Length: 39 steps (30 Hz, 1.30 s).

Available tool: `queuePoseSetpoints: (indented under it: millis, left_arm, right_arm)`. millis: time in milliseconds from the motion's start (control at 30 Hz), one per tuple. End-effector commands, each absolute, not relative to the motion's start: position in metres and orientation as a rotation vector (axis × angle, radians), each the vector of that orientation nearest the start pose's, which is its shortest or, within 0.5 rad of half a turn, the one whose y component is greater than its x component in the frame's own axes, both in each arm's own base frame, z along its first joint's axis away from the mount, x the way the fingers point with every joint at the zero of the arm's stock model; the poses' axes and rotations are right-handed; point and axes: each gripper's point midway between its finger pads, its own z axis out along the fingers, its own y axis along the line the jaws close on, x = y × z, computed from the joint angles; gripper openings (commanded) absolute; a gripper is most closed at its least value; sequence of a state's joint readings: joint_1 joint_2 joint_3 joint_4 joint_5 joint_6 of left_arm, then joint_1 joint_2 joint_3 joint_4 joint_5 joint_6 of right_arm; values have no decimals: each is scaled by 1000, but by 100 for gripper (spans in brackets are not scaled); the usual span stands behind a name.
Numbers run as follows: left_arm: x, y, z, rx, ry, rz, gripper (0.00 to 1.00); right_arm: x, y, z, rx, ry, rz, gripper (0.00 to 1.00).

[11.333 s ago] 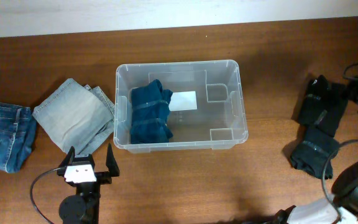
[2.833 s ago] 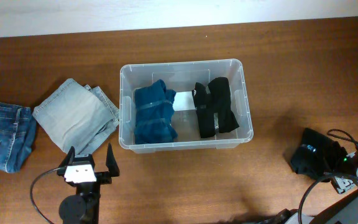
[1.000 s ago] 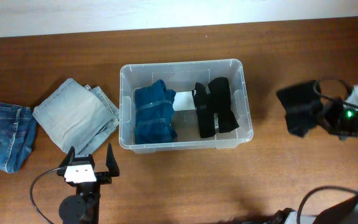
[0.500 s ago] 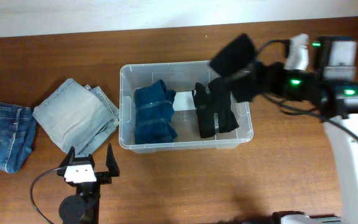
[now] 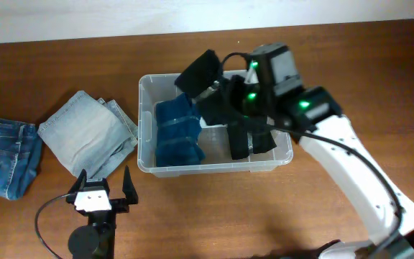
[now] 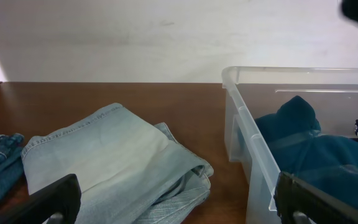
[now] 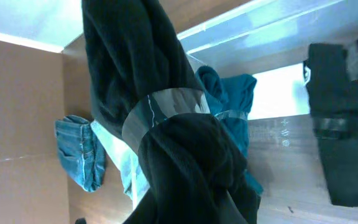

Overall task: Pack container
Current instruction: 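Press and adjust the black garment inside the box with the right gripper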

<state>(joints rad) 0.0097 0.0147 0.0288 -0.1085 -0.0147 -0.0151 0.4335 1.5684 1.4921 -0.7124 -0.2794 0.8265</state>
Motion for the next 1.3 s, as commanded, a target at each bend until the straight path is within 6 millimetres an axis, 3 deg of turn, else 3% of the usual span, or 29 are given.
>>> queuePoseSetpoints:
  millis: [0, 333, 667, 1267]
  left_arm:
    - [245, 7, 157, -33, 1661, 23, 99]
    - [245, 7, 157, -33, 1661, 23, 99]
    - [245, 7, 157, -33, 1661, 23, 99]
    - [245, 7, 157, -33, 1661, 23, 99]
  right_arm:
    - [389, 228, 234, 463, 2509, 866, 11]
    - [395, 237, 185, 570, 2625, 841, 11]
    - [383, 235, 137, 728, 2690, 818, 9]
    - [356, 234, 88, 709, 2765, 708, 9]
